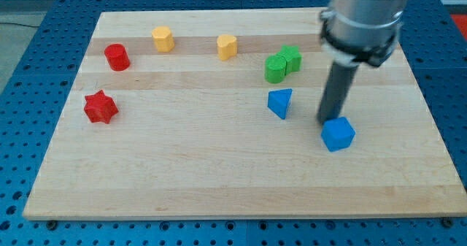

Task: Move the blue triangle to the top of the blue cube

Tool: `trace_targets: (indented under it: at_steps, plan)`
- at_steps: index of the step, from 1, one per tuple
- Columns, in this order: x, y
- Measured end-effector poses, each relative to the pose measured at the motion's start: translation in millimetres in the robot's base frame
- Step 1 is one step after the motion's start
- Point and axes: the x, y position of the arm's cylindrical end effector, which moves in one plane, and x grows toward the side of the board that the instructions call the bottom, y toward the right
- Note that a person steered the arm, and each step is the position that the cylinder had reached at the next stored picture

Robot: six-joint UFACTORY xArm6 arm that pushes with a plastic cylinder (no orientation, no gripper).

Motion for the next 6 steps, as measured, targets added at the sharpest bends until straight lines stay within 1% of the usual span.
trace_targets:
  at_steps: [1, 3, 5, 6]
  plan:
    - [3, -54]
    - [-54, -72]
    - [-56, 8]
    - [-28, -27]
